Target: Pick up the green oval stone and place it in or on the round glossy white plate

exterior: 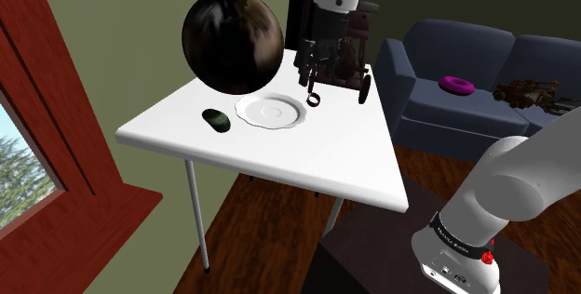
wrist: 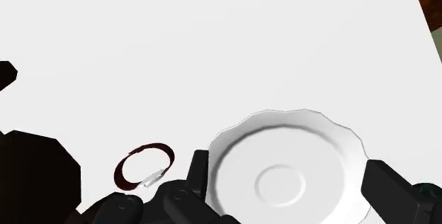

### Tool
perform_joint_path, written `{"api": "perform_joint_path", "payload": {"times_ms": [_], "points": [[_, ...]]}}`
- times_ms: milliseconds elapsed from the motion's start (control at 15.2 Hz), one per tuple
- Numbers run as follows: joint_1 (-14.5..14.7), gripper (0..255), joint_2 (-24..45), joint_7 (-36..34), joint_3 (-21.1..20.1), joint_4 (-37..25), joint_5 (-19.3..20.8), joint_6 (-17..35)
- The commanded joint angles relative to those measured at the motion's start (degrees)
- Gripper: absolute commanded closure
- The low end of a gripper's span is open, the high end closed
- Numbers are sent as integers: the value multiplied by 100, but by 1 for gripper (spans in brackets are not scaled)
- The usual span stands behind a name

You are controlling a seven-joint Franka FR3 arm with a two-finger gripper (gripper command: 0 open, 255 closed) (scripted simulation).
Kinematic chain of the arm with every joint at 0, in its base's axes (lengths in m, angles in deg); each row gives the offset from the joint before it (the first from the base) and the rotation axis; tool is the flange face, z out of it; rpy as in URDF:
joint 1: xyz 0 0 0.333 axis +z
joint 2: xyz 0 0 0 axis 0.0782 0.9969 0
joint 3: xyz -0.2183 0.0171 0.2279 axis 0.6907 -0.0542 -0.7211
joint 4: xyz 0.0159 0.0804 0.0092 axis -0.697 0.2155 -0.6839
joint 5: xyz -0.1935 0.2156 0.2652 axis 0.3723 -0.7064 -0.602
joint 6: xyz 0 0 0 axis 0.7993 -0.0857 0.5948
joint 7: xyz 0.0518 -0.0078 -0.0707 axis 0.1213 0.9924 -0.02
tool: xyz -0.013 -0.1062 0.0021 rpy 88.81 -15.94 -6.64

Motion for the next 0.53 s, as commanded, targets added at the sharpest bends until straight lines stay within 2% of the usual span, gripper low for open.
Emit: {"api": "perform_joint_path", "payload": {"times_ms": [0,462], "points": [[12,0,407,-324,-230,-268,81,117],[146,0,2027,-1446,-855,-1578,735,214]]}}
